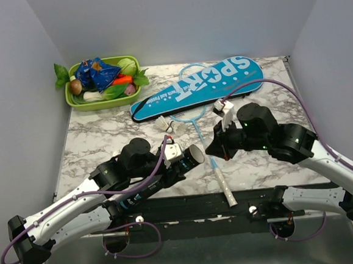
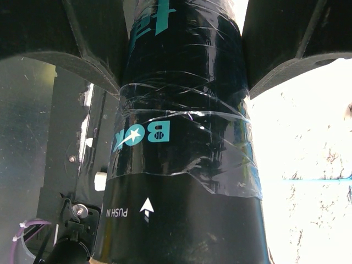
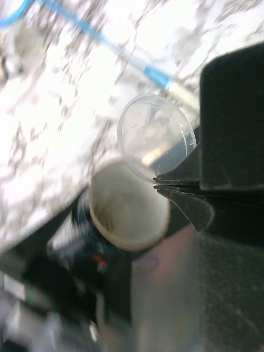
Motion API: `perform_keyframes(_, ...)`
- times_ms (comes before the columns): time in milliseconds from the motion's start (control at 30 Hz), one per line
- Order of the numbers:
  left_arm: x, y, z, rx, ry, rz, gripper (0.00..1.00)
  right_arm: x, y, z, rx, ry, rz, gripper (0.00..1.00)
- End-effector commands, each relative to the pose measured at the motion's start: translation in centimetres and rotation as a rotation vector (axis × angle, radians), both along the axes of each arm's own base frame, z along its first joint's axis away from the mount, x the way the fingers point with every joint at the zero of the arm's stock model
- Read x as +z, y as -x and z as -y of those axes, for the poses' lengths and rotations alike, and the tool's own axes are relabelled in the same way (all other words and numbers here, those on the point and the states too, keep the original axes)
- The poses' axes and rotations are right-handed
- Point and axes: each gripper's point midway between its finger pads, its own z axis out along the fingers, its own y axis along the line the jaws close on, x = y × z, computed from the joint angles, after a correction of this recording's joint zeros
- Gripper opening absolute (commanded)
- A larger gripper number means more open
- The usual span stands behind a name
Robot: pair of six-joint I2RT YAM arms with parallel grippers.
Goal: Pack up the badminton gear
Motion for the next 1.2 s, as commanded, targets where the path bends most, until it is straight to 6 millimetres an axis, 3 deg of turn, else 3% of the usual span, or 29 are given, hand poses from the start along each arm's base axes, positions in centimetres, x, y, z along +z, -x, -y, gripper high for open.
perform_keyframes(0, 0.0, -0.2, -0.3, 0.022, 0.002, 0.003, 0.00, -5.4, -5.5, 4.2, -0.319, 0.278, 0.014, 0.01)
perform_keyframes(100, 0.3, -0.4, -0.5, 0.042, 0.010, 0.016, 0.00, -8.6, -8.1, 6.8, -0.469, 0.369, -0.025, 0.01)
perform_keyframes(200, 0.6, -0.7, -0.7, 0.058, 0.021, 0.032, 0.00, -10.5, -10.6, 8.4, -0.576, 0.348, -0.069, 0.01)
perform_keyframes(433, 1.3, -0.7, -1.0, 0.073, 0.046, 0.050, 0.00, -15.6, -14.9, 10.9, -0.739, 0.303, -0.162, 0.01)
perform_keyframes(467, 1.3, -0.7, -1.1, 0.077, 0.047, 0.051, 0.00, -17.1, -15.2, 11.1, -0.751, 0.335, -0.190, 0.01)
perform_keyframes(700, 1.3, -0.7, -1.1, 0.077, 0.042, 0.046, 0.00, -22.4, -17.9, 12.7, -0.838, 0.417, -0.275, 0.01)
perform_keyframes(900, 1.5, -0.6, -1.2, 0.080, 0.045, 0.053, 0.00, -25.8, -18.7, 13.8, -0.885, 0.477, -0.320, 0.01)
perform_keyframes(1100, 1.6, -0.7, -1.3, 0.098, 0.054, 0.054, 0.00, -26.5, -18.9, 13.5, -0.886, 0.470, -0.338, 0.24)
perform_keyframes(1167, 1.5, -0.8, -1.3, 0.102, 0.049, 0.053, 0.00, -26.2, -18.9, 13.4, -0.884, 0.465, -0.332, 0.37)
